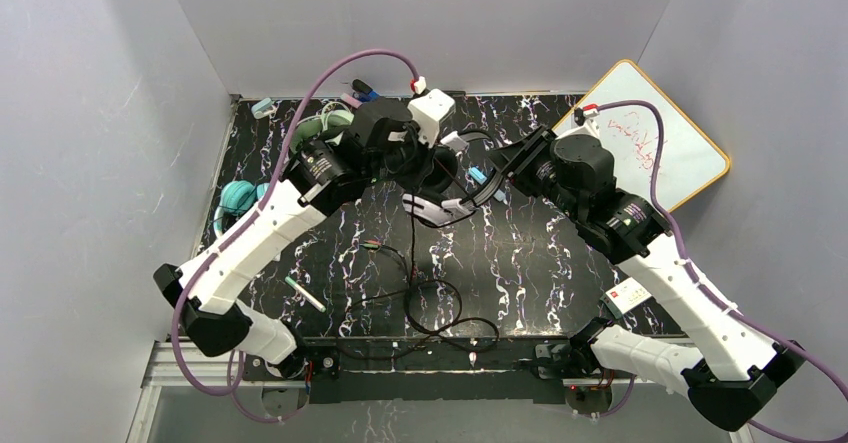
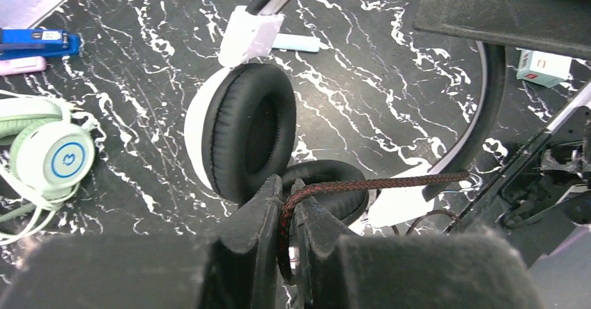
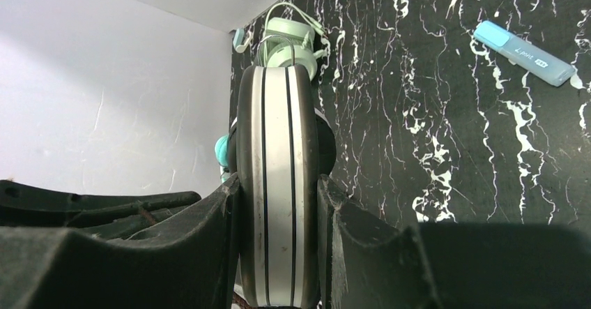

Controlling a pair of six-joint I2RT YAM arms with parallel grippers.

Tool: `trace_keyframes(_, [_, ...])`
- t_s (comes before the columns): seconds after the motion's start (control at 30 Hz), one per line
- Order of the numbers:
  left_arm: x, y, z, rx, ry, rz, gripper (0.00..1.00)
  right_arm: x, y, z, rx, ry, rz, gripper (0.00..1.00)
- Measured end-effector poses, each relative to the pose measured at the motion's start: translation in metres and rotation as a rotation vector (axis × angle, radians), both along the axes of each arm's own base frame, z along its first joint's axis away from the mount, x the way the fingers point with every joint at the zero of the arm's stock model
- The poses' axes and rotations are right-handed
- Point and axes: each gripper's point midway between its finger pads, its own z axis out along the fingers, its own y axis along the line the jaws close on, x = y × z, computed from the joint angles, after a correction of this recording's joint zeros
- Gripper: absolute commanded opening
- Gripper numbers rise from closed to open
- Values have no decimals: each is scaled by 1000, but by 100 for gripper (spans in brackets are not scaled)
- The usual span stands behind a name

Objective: Wrap the headphones
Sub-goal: Wrap the headphones cable around the headphones.

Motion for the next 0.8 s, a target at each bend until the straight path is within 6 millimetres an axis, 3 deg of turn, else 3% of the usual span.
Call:
trace_keyframes(0.27, [7, 25, -4, 91, -58, 58, 27, -17, 3, -5, 5, 24, 72, 6])
trace_keyframes(0.53, [21, 57, -10, 194, -130, 167, 24, -31, 7, -20, -28, 75, 145, 6])
trace_keyframes(0.67, [22, 70, -25, 247, -135, 201, 26, -34, 9, -21, -30, 78, 165, 6])
trace_keyframes(0.8, [22, 74, -35, 259, -126, 223, 46, -33, 9, -24, -48, 87, 166, 7])
